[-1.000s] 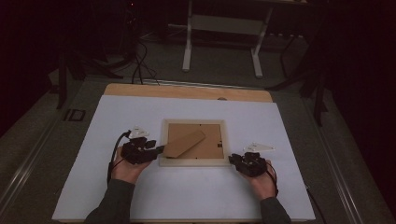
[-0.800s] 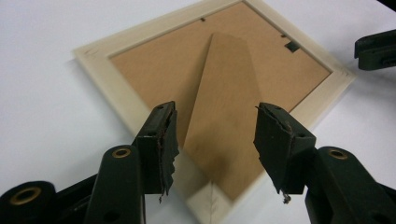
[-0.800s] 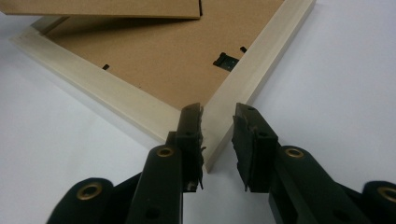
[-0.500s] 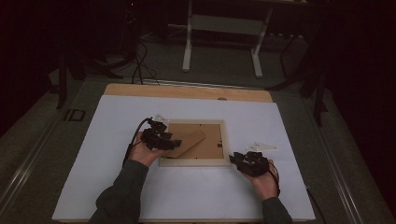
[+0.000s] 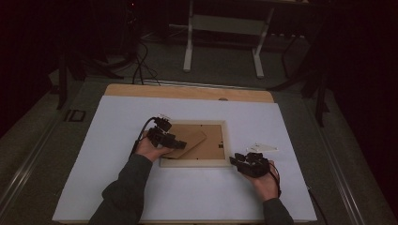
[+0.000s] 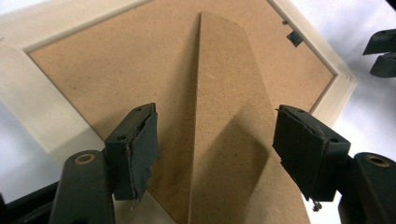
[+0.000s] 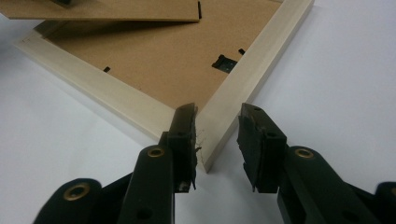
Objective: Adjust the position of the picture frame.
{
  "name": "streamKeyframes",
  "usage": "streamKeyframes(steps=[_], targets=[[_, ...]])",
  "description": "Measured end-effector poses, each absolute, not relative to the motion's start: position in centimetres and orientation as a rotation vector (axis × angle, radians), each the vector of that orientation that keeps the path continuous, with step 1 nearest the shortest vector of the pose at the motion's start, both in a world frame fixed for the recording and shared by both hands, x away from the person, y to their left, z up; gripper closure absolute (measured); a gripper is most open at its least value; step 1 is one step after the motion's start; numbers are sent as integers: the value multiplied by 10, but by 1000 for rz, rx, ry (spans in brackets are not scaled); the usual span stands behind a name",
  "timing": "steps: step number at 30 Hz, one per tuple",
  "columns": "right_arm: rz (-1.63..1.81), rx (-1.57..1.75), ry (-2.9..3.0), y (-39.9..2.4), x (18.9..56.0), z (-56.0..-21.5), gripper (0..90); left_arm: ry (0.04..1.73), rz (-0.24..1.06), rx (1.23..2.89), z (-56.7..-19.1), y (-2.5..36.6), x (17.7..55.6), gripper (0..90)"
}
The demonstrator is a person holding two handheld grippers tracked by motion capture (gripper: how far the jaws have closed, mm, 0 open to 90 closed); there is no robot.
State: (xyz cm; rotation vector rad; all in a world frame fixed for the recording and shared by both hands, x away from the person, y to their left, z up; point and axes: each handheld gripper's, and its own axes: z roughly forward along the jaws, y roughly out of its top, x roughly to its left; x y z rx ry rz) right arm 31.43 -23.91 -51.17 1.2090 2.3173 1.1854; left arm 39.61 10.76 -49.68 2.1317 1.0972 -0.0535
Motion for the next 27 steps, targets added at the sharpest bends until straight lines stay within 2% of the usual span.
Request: streamKeyframes(steps=[7, 22, 27], targets=[[1184, 1214, 2317, -240, 315, -513, 658, 1078, -115, 2133, -503, 106, 403, 307], [1185, 1221, 2319, -241, 315, -515, 655, 1024, -226, 2176, -507, 94, 412, 353], [1185, 1221, 2321, -241, 315, -516, 655, 1006, -217, 2219, -506, 88, 414, 360]])
